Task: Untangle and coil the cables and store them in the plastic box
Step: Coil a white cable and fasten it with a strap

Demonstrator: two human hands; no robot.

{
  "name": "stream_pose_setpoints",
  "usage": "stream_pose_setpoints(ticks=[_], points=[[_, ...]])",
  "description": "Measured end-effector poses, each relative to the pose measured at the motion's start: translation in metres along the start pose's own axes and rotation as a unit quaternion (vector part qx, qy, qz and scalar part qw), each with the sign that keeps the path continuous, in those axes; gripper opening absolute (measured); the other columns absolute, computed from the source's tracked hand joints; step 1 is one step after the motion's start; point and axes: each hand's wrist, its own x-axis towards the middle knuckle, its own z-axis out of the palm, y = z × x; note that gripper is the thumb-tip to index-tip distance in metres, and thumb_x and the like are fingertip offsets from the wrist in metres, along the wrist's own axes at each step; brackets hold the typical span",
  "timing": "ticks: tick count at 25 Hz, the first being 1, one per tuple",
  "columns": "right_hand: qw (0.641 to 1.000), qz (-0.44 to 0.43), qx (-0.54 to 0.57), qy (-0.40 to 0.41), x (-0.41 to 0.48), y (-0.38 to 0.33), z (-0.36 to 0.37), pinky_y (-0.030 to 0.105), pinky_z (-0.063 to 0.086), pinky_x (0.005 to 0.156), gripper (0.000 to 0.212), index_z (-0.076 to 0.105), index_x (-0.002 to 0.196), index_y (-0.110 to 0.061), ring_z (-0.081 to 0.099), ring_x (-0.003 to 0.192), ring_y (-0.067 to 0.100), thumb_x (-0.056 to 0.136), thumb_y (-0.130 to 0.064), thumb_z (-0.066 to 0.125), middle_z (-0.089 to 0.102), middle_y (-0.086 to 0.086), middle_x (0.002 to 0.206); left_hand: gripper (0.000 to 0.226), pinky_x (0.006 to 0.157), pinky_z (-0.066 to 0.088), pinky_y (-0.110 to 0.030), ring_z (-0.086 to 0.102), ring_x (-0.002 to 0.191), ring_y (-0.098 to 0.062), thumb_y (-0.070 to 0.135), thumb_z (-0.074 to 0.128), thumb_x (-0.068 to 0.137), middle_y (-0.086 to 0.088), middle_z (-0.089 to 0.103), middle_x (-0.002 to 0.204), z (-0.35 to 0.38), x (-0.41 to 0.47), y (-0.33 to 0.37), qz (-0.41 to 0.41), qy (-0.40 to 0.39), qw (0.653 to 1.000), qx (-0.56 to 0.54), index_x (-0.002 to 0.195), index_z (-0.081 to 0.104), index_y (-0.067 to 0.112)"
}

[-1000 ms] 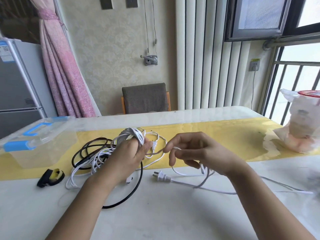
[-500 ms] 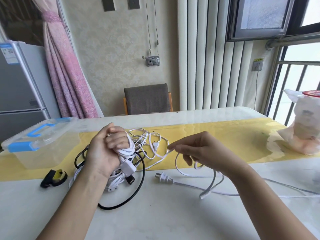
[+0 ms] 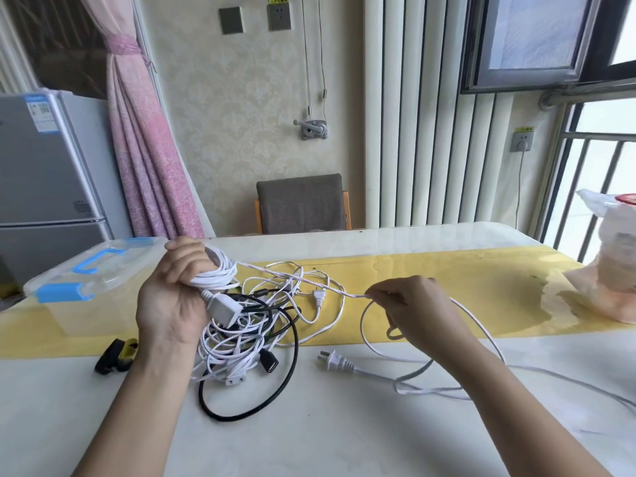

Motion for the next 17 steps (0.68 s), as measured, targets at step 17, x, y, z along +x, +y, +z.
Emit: stream_pose_setpoints(ticks=[17], points=[[0.964,-0.095,0.185,-0.163,-0.017,-0.022,-0.005,0.014,0.039,0.051,0.013,0.077,0.092,-0.026,0.044,0.050,0.008,0.082,-0.020,0.072,0.067,0.001,0.064,0.031,0.040,0.033,-0.019,0.041,0.039,-0.008,0.031,0.035,0.100,0.005,0.049,0.049,-0.005,0.015,-0.048,0.149,0.069,0.663,0.731,0.080,0.051,0.012]])
